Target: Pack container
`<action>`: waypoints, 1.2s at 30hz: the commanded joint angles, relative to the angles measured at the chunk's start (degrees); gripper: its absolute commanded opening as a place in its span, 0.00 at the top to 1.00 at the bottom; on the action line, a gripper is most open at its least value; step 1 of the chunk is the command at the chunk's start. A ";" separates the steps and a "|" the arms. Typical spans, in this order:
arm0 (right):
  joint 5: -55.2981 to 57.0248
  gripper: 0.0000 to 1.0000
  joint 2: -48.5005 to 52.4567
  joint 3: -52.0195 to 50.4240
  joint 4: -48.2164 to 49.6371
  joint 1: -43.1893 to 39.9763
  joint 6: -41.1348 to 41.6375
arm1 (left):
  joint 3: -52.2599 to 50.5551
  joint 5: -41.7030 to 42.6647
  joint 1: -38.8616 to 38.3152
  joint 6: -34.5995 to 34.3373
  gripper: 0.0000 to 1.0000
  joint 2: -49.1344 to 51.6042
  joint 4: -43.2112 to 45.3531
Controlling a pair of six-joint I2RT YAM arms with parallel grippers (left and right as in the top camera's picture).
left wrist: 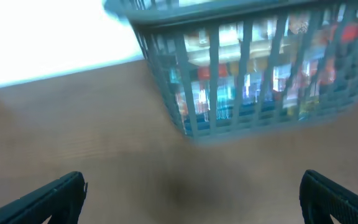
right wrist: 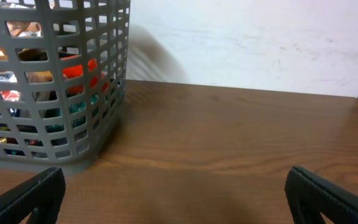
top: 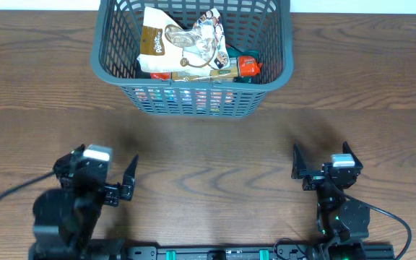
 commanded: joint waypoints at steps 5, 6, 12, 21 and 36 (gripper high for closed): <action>0.70 0.01 -0.55 -0.31 0.02 -0.02 0.74 | -20.28 0.52 -0.24 -5.35 0.01 -12.39 20.90; 0.70 0.01 -0.52 -0.31 0.02 -0.02 0.74 | -23.15 0.50 -0.24 -5.92 0.01 -13.73 23.61; 0.70 0.01 -0.55 -0.31 0.02 -0.02 0.74 | -33.94 -0.76 -0.24 -10.08 0.01 -17.20 30.10; 0.70 0.01 -0.55 -0.31 0.02 -0.02 0.74 | -35.43 -6.62 -0.39 -10.47 0.01 -16.98 29.03; 0.70 0.01 -0.52 -0.31 0.02 -0.02 0.74 | -35.43 -6.99 -0.39 -10.45 0.01 -15.23 29.07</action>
